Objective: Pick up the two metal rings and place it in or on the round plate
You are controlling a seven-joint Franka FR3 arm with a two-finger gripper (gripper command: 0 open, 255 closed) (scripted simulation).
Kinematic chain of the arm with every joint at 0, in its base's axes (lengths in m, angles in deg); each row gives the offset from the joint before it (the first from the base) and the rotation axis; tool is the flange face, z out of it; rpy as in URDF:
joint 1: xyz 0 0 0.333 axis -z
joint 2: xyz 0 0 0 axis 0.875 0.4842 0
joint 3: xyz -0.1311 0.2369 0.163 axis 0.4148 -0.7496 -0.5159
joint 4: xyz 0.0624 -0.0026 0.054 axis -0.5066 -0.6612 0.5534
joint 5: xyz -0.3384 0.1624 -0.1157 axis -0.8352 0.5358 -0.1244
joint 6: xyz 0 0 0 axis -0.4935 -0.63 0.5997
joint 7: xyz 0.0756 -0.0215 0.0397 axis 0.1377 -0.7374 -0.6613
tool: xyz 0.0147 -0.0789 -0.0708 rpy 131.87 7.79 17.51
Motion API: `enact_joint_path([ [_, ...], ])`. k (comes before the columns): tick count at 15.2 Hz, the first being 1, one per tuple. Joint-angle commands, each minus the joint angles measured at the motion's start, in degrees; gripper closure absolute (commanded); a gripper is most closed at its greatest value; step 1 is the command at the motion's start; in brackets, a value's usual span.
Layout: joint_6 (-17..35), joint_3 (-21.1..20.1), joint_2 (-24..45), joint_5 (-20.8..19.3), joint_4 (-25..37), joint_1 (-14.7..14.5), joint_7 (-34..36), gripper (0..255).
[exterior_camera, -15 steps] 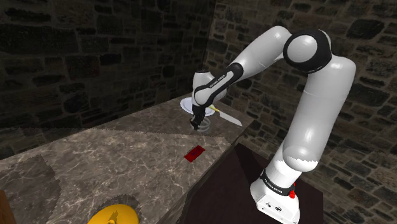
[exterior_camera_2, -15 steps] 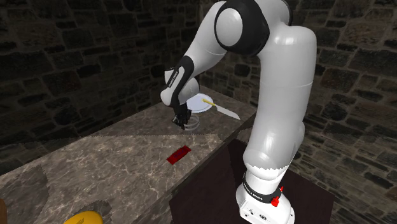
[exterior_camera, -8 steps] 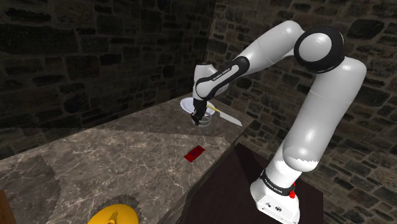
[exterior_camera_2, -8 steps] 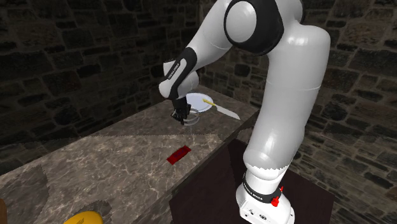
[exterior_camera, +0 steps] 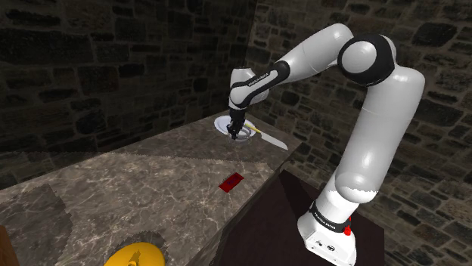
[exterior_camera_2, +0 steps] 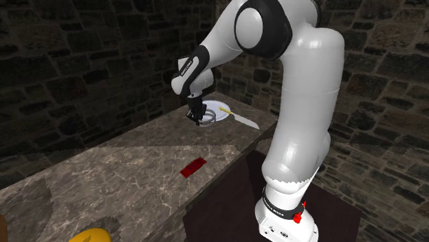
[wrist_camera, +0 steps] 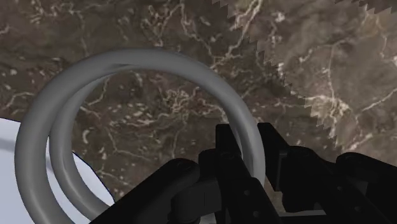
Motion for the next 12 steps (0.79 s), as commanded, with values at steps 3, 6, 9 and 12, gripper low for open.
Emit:
enact_joint_path([
  [3,-2.43,1.37,5.41,0.8,8.02,2.47,-4.4,255],
  [6,-4.7,2.01,10.2,1.62,15.22,4.33,-7.33,255],
  [9,-7.42,2.45,15.33,2.48,23.19,6.27,-10.03,255],
  [12,-10.7,2.68,20.91,3.31,32.16,8.33,-12.46,255],
])
